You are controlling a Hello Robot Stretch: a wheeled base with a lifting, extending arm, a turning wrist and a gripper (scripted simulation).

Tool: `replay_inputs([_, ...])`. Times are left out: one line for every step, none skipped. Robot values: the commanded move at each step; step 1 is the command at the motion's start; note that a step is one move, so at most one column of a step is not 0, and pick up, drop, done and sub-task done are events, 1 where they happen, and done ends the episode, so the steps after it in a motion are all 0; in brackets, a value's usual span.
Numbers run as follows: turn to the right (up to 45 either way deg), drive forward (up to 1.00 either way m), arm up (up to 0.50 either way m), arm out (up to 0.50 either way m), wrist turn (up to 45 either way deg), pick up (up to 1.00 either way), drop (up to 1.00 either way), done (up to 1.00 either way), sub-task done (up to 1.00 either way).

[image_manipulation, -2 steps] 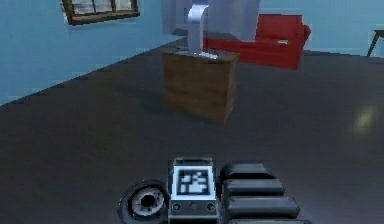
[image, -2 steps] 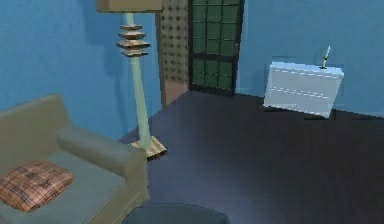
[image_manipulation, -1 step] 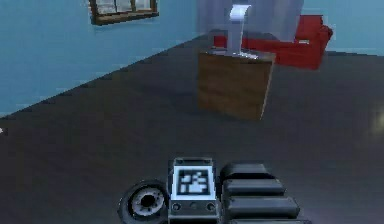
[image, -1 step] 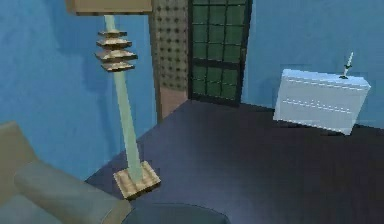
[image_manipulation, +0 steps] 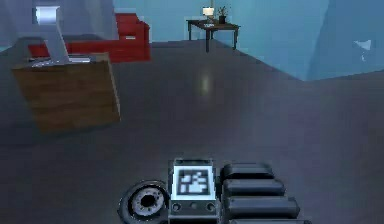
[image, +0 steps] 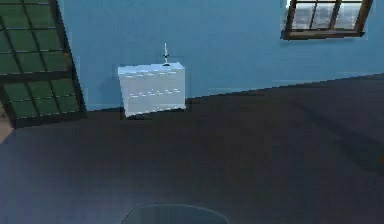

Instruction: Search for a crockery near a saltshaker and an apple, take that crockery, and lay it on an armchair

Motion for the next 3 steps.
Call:
replay_inputs([45.0,0.0,0.0,0.0,0.0,0.0,0.0,0.0,0.0])
replay_inputs([45.0,0.0,0.0,0.0,0.0,0.0,0.0,0.0,0.0])
replay_inputs([18.0,0.0,0.0,0.0,0.0,0.0,0.0,0.0,0.0])
